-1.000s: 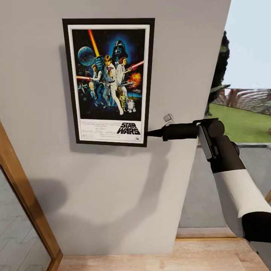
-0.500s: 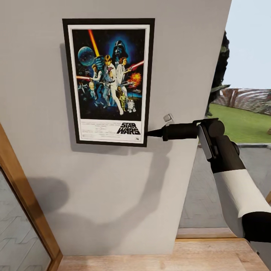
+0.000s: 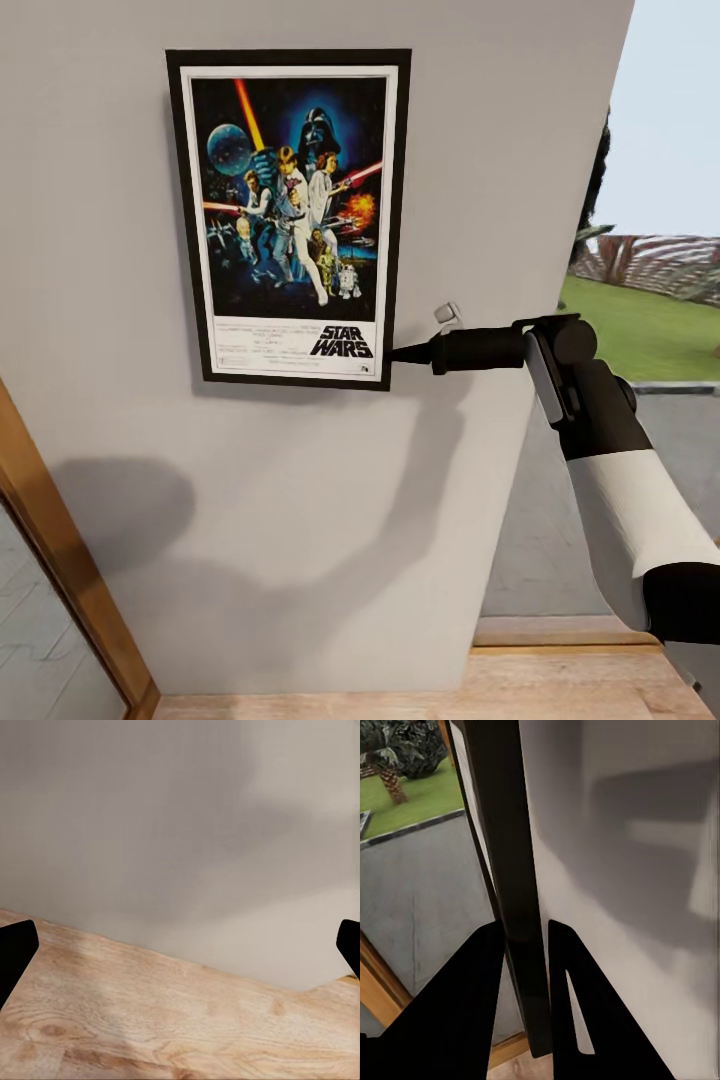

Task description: Pick up the poster from the kitchen countertop and hang it on one of the wall nails in the kitchen.

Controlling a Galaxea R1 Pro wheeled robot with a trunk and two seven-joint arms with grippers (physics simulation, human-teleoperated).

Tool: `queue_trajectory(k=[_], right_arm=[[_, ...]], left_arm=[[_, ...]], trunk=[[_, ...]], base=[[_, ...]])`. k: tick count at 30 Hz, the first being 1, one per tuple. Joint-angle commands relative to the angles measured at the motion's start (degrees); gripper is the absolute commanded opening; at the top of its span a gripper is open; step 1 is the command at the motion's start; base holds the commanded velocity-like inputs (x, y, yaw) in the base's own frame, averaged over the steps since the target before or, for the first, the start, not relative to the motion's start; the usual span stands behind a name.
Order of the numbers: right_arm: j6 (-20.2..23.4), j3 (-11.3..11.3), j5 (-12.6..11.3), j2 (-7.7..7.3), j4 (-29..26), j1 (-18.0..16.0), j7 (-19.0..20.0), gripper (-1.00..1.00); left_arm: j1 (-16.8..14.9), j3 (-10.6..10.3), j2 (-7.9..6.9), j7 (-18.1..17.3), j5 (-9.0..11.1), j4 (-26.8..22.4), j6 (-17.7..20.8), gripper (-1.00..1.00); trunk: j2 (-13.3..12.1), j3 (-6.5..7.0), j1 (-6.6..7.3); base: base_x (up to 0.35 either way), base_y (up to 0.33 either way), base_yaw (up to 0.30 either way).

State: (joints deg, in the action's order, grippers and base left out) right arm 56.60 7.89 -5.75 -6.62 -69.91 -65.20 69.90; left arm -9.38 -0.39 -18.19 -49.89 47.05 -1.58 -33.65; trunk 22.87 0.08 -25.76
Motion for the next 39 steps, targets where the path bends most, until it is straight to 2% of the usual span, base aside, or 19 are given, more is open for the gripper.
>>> queue_trajectory(k=[1, 39], right_arm=[[0.6, 0.1, -0.7, -0.06, 0.0, 0.0, -0.2, -1.0], [0.6, 0.1, -0.8, 0.03, 0.0, 0.0, -0.2, -1.0]], left_arm=[[0.0, -0.1, -0.01, -0.2, 0.1, 0.1, -0.2, 1.0], [0.0, -0.1, -0.01, -0.2, 0.1, 0.1, -0.2, 1.0]], trunk=[[0.0, -0.02, -0.03], [0.0, -0.02, -0.03]], base=[[0.042, 0.0, 0.0], [0.041, 0.0, 0.0]])
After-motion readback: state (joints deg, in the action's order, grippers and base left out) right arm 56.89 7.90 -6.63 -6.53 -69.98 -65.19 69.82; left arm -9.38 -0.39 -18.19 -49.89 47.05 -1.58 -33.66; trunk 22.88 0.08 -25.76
